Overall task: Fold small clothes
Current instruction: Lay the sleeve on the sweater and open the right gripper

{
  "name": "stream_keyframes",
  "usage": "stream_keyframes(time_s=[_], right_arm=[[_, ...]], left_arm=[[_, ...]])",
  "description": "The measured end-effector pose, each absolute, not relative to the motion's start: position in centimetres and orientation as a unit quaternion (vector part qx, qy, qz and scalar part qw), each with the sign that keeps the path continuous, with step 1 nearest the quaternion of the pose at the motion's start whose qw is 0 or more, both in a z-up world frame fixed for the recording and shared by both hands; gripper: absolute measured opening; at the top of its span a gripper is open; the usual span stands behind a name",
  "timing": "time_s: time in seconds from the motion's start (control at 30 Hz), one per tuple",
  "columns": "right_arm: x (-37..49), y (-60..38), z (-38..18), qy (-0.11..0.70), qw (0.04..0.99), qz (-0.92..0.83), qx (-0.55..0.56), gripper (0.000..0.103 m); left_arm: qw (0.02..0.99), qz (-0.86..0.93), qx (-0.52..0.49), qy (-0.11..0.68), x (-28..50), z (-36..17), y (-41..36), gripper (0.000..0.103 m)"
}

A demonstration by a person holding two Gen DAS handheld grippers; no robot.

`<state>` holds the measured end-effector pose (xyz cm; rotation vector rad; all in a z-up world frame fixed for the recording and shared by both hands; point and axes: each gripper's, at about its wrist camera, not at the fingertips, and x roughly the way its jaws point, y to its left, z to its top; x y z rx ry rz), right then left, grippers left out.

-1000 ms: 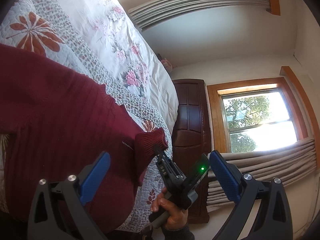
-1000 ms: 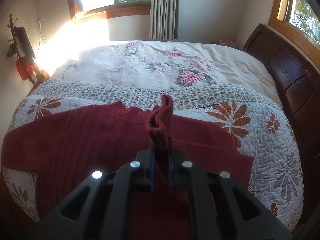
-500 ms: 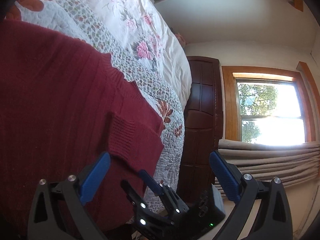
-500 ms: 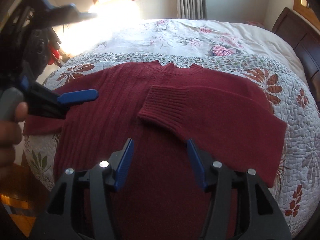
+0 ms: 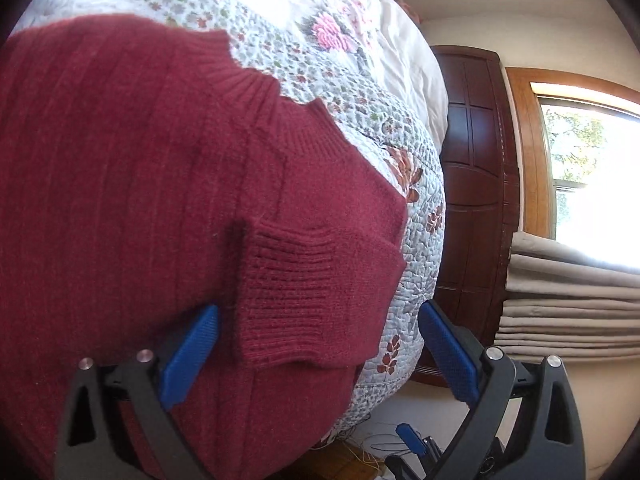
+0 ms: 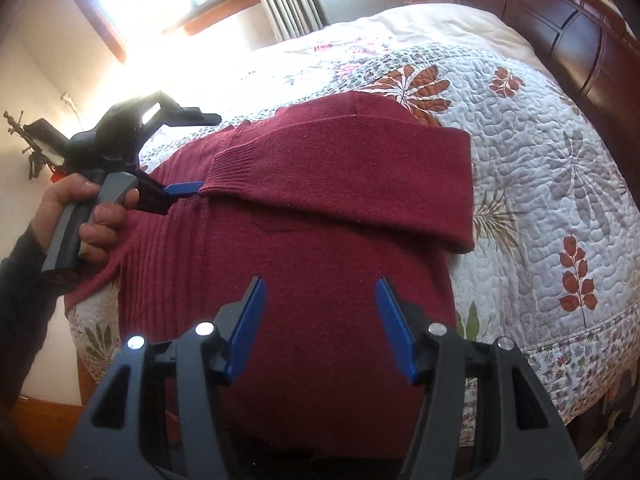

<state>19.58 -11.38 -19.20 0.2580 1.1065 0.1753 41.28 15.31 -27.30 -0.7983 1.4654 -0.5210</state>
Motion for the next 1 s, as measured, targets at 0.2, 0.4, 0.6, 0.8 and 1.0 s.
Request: stream_keyframes(time_s=[0.2, 0.4, 0.6, 0.8, 1.0], right_arm=[[19.4, -10.6, -18.1, 0.513, 0.845, 0.097, 0.118, 0.057], [18.5, -10.7, -17.5, 0.51, 0.847, 0.087, 0.121, 0.058], [17.4, -11.0, -17.7, 0.515, 0.844, 0.076, 0.131, 0.057], [17.1, -10.4, -18.2, 0.523, 0.837, 0.081, 0.136, 0.057], [17.2, -9.5, -18.2, 0.527, 0.835, 0.086, 0.131, 0.057]], left_arm=[[0.634, -0.209, -0.346, 0.659, 41.3, -28.3, 15.4, 0.016], [0.657, -0.238, -0.358, 0.62, 40.3, -25.2, 16.6, 0.009], [0.693, -0.268, -0.373, 0.556, 39.4, -18.7, 22.1, 0.009], [0.71, -0.227, -0.393, 0.539, 38.7, -18.4, 29.5, 0.009], [0.695, -0.191, -0.413, 0.556, 38.4, -23.2, 33.7, 0.009]])
